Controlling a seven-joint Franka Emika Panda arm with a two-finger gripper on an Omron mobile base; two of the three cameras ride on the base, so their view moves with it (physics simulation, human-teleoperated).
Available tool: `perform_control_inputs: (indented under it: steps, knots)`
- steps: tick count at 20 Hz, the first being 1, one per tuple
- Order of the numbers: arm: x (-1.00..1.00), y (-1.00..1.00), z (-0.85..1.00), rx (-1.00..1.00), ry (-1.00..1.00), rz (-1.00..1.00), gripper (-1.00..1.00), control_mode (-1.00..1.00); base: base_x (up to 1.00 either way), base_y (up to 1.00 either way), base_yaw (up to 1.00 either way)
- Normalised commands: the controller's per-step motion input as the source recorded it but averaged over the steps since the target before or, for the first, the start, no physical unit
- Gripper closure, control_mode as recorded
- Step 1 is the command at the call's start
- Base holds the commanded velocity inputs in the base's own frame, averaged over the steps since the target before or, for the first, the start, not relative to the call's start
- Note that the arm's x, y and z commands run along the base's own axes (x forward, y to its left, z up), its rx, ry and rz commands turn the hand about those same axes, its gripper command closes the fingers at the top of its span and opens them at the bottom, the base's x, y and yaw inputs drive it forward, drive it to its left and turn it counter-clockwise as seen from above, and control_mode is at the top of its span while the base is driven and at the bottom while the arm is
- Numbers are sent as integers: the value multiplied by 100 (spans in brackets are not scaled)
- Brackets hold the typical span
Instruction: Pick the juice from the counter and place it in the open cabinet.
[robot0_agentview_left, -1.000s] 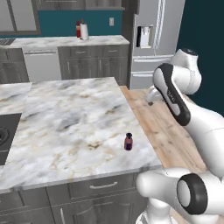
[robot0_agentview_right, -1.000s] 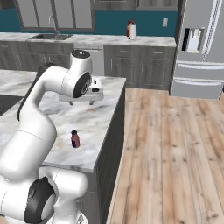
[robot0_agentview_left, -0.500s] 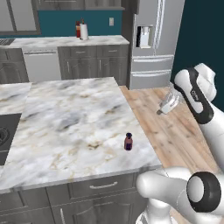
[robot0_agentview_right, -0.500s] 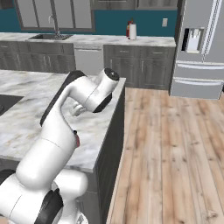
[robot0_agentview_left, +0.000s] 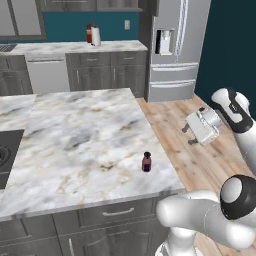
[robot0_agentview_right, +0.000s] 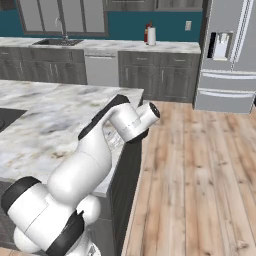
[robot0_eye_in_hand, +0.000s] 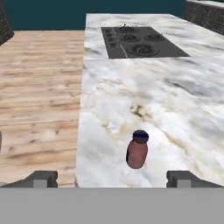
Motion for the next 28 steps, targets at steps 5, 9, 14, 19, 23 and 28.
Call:
perform_control_inputs:
  steps: [5,9,14,19,23,28]
  knots:
    - [19,-3,-48,5,-17,6,-100,-100,0,0,0]
    - [23,0,-37,2,-8,0,-100,-100,0,0,0]
    - [21,0,-37,0,-1,4,-100,-100,0,0,0]
    - [10,0,-24,4,4,6,-100,-100,0,0,0]
    - [13,0,-18,6,4,5,-100,-100,0,0,0]
    - [6,18,-12,5,5,2,-100,-100,0,0,0]
